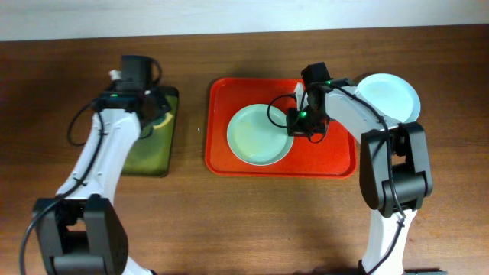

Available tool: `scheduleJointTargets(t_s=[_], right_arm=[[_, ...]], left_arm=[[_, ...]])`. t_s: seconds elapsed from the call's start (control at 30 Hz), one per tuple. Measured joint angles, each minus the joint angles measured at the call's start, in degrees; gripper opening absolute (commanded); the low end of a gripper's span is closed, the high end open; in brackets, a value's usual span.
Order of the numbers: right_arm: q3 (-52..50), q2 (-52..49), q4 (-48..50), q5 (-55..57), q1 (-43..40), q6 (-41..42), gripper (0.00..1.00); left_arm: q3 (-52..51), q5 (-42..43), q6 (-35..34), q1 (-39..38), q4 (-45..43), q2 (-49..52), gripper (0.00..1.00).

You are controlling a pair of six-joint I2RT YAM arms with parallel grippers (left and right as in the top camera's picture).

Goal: Clean dirty plates on tray and stack at the side

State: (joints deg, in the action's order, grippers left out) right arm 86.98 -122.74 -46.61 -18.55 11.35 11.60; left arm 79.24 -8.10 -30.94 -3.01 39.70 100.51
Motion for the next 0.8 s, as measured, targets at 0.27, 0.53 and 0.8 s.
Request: scheduleJointTargets(t_s=[0.27,0.53,0.8], right_arm=[[0.1,2.8,-1.6,0.6,0.0,0.0,0.04],[0.3,21.9,-1.7,39.3,11.7,-2.8,0.04],[0.3,21.9,2.6,88.1,28.1,-27.5,0.04]], left_arm=[[-5.5,0.7,1.0,6.2,-1.3,7.9,0.79],[0.9,2.4,1.1,6.2,7.9,-9.7,0.99],[0.9,2.4,1.1,6.2,7.9,-10.0,0.99]])
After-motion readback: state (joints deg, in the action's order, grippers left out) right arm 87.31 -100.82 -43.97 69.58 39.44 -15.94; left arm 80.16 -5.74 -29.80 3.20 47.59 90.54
